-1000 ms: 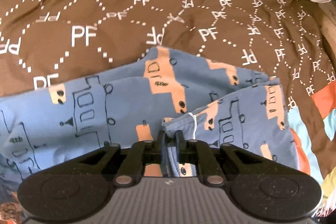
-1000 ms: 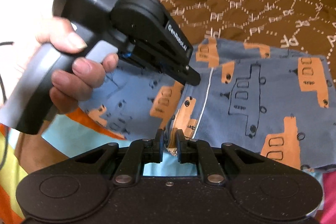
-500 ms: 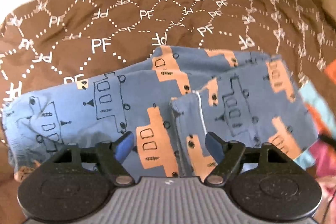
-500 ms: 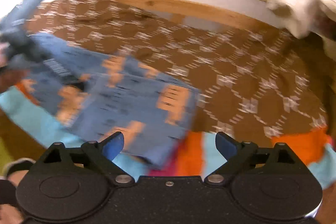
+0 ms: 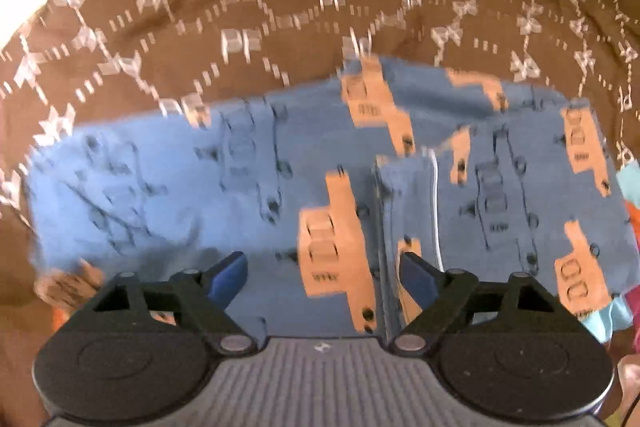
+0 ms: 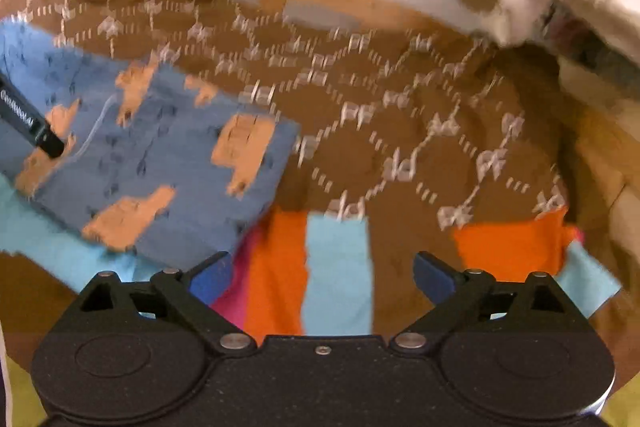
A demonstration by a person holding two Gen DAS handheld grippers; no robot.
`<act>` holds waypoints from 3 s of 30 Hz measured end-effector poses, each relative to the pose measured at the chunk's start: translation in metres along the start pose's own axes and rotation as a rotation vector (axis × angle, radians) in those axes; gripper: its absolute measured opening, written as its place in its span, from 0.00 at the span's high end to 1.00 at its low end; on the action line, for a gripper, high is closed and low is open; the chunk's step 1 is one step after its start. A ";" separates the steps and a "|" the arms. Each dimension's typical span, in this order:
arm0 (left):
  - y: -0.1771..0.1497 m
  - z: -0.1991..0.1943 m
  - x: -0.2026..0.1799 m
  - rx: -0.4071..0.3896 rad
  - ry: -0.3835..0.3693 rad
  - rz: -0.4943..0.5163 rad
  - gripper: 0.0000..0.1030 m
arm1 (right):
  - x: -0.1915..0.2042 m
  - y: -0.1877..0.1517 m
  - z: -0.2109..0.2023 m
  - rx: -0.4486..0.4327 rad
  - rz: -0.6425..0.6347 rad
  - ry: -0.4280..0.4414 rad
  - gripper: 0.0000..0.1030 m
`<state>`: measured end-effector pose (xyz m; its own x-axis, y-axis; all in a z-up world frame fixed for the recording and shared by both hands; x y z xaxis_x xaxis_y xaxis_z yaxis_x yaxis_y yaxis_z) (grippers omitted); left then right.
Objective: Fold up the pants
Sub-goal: 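Open both grippers and move them back over the folded blue pants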
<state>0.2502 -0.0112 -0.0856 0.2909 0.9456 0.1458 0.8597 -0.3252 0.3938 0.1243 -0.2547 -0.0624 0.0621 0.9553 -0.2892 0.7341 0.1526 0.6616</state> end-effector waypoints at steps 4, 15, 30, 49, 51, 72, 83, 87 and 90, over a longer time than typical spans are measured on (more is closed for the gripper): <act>0.026 -0.009 -0.005 -0.072 0.063 -0.001 0.15 | 0.008 0.042 0.013 -0.083 -0.035 0.039 0.01; 0.043 0.027 -0.008 -0.005 0.072 -0.067 0.07 | -0.010 0.067 0.093 -0.018 -0.054 0.004 0.01; 0.033 0.011 -0.012 -0.002 0.098 -0.059 0.08 | 0.011 0.001 0.009 0.062 -0.053 0.109 0.01; -0.016 0.023 -0.016 0.056 0.155 -0.008 0.00 | 0.000 -0.025 -0.012 0.068 0.001 0.167 0.01; -0.016 0.026 -0.013 0.072 0.135 -0.021 0.00 | 0.002 -0.024 -0.013 0.046 -0.008 0.185 0.09; -0.015 0.030 -0.008 0.102 0.106 -0.037 0.00 | 0.027 -0.016 0.009 -0.040 -0.047 -0.084 0.14; -0.015 0.030 -0.008 0.103 0.095 -0.044 0.00 | 0.001 -0.032 -0.011 0.050 -0.034 -0.024 0.14; -0.015 0.030 -0.006 0.111 0.080 -0.050 0.00 | -0.011 -0.013 -0.019 -0.075 0.067 -0.017 0.04; -0.015 0.031 -0.007 0.099 0.079 -0.052 0.00 | 0.001 0.007 0.009 -0.088 0.062 0.018 0.05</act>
<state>0.2486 -0.0124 -0.1201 0.2142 0.9561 0.2001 0.9110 -0.2694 0.3121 0.1355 -0.2552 -0.0646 0.0930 0.9679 -0.2336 0.6672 0.1136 0.7362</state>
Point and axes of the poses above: each gripper's, at about its wrist camera, not at the fingertips, and z roughly the way its jaws point, x to its left, y to its top, the point moved 9 cm from there along z, roughly the way its jaws point, and after that the axes turned 12 degrees about x, right-handed, at the moved point
